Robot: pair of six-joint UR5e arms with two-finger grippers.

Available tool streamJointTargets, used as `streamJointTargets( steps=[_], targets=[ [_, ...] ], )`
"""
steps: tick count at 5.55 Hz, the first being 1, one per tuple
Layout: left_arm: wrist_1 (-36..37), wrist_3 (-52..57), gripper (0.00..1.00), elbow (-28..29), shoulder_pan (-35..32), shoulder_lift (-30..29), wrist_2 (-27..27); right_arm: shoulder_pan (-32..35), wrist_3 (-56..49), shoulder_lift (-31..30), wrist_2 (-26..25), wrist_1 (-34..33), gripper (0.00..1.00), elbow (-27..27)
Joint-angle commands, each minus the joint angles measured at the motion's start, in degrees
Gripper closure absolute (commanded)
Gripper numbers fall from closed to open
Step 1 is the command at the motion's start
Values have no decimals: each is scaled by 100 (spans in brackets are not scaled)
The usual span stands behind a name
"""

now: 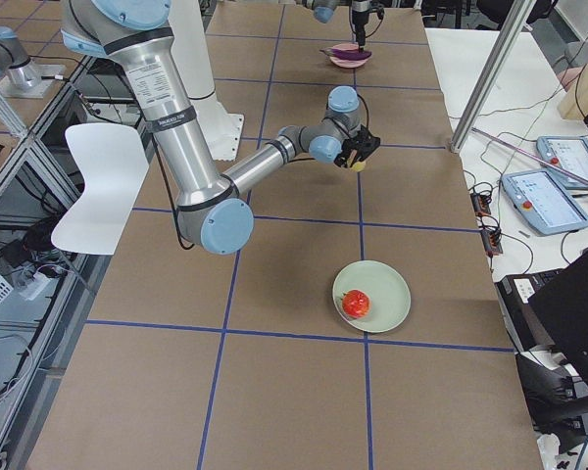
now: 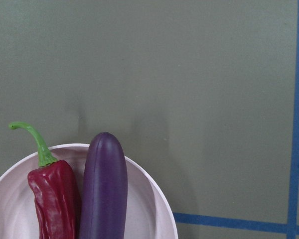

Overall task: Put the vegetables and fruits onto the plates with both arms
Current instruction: 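Carry the peach with the right gripper onto the green plate and release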

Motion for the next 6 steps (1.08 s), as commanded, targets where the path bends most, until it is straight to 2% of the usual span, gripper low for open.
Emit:
streamJointTargets(
  steps=[1, 3, 4, 5, 6],
  targets=[
    [0, -1, 0, -18, 5, -1, -1, 1450, -2553, -290, 1010, -87, 100, -896],
    [0, -1, 0, -44, 13, -1, 8, 1754, -4177, -476, 952, -70, 100, -1689],
    [0, -9, 0, -88, 14, -1, 8, 1755, -4618, -476, 891, 9, 73, -2293],
    [8, -9, 0, -106, 14, -1, 17, 1755, -4901, -511, 890, 1, 1, -2317],
    [8, -9, 0, -123, 14, -1, 17, 1781, -5034, -589, 890, 10, 0, -2317]
  ],
)
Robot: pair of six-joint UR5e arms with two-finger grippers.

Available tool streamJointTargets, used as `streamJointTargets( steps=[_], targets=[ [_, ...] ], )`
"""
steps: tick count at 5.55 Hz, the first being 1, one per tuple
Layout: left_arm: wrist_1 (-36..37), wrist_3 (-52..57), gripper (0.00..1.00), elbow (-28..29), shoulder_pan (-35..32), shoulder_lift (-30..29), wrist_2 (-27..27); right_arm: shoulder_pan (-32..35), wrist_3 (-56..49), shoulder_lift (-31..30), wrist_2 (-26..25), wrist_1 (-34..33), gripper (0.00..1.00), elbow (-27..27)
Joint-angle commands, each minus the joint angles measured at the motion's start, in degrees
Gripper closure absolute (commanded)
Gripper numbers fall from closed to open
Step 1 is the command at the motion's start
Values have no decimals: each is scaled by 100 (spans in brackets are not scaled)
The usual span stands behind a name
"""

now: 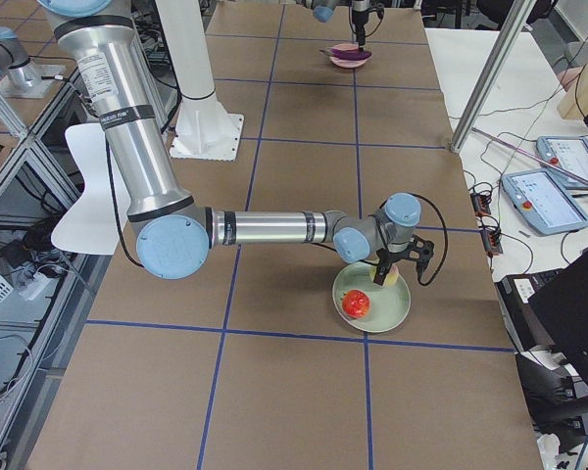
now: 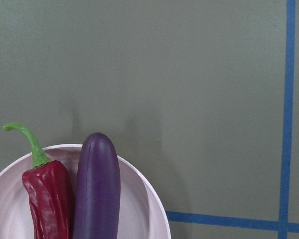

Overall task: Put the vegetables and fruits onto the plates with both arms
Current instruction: 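Carry the peach with the right gripper onto the green plate and release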

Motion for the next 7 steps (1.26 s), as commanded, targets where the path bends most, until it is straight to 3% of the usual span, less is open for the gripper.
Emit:
streamJointTargets(
  steps=[1, 3, 4, 6, 7],
  targets=[
    [54, 87, 0, -122, -17, 9, -50, 307, -641, -140, 66, 8, 0, -17],
    [107, 1178, 0, -123, -252, 79, -164, 957, -1728, -132, 102, -114, 0, 71],
    [577, 2047, 0, -123, -655, 96, -470, 1282, -2806, -114, 102, -594, 0, 80],
    [1543, 4137, 0, -105, -1515, 245, -508, 1906, -4908, -114, 418, -1691, 0, 236],
    [1679, 4592, 0, -114, -1755, 411, -517, 1926, -5527, -79, 436, -2236, 0, 351]
  ],
)
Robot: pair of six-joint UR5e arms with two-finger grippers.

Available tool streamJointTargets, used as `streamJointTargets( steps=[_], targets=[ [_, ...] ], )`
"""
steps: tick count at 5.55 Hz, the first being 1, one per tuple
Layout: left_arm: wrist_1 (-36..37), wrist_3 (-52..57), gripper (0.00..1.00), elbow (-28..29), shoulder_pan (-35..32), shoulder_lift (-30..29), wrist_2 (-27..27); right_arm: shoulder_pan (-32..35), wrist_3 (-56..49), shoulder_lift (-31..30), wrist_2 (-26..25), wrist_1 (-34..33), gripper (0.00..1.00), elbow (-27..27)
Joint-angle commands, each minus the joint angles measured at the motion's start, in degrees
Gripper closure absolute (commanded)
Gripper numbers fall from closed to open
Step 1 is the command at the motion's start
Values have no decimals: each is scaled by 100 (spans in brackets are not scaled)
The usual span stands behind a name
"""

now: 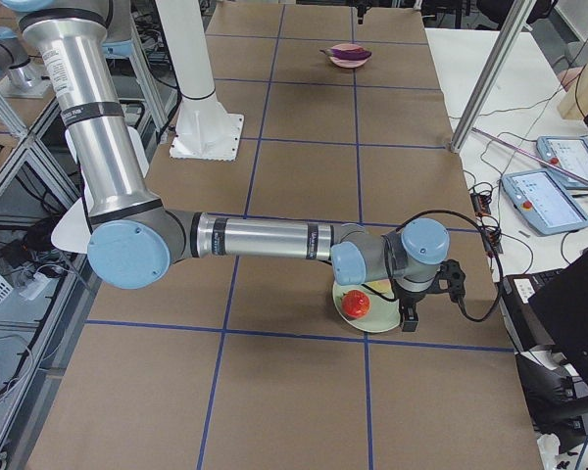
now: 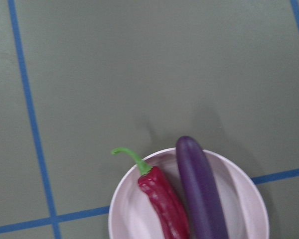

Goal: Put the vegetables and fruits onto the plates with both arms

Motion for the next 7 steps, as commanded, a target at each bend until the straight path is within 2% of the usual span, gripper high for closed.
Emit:
streamJointTargets(
  steps=[1, 4, 7],
  targets=[
    [248, 617, 0, -51, -305, 171, -15, 111, -867, -57, 145, -809, 0, 280],
    [257, 556, 0, -78, -296, 171, 3, 102, -860, -146, 163, -803, 0, 352],
    [248, 232, 0, -78, -270, 162, 3, 102, -781, -189, 391, -777, 0, 352]
  ],
)
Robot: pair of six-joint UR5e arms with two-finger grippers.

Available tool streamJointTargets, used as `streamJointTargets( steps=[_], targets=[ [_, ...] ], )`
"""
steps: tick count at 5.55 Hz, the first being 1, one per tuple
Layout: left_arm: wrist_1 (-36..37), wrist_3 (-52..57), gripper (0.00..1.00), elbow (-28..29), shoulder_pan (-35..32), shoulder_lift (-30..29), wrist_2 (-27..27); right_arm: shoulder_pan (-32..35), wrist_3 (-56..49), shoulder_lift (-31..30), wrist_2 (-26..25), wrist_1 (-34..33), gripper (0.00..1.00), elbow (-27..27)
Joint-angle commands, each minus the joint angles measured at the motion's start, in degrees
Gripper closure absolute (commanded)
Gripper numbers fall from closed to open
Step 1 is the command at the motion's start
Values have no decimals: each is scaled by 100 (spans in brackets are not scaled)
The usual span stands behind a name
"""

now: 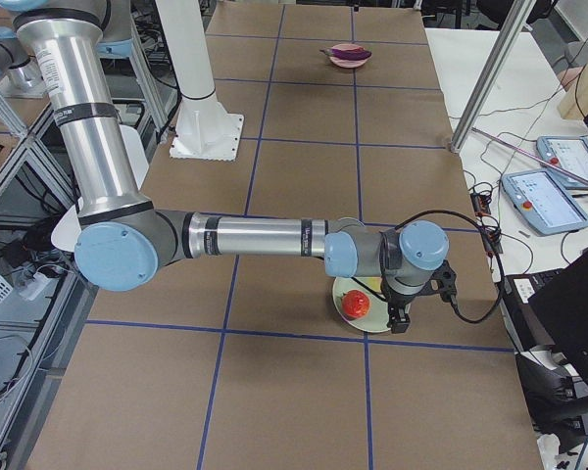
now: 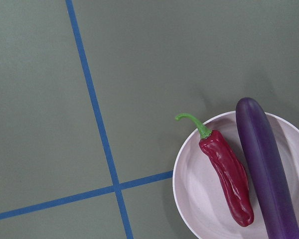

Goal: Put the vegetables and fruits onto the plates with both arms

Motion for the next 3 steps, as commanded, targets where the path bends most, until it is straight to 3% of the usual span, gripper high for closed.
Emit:
streamJointTargets(
  steps=[1, 3],
  targets=[
    [-6, -173, 0, 4, 14, -2, -3, -18, 22, -9, 69, 15, 0, 3],
    [3, -164, 0, 22, 5, 7, -12, -62, 48, -9, 69, 33, 0, 3]
  ],
)
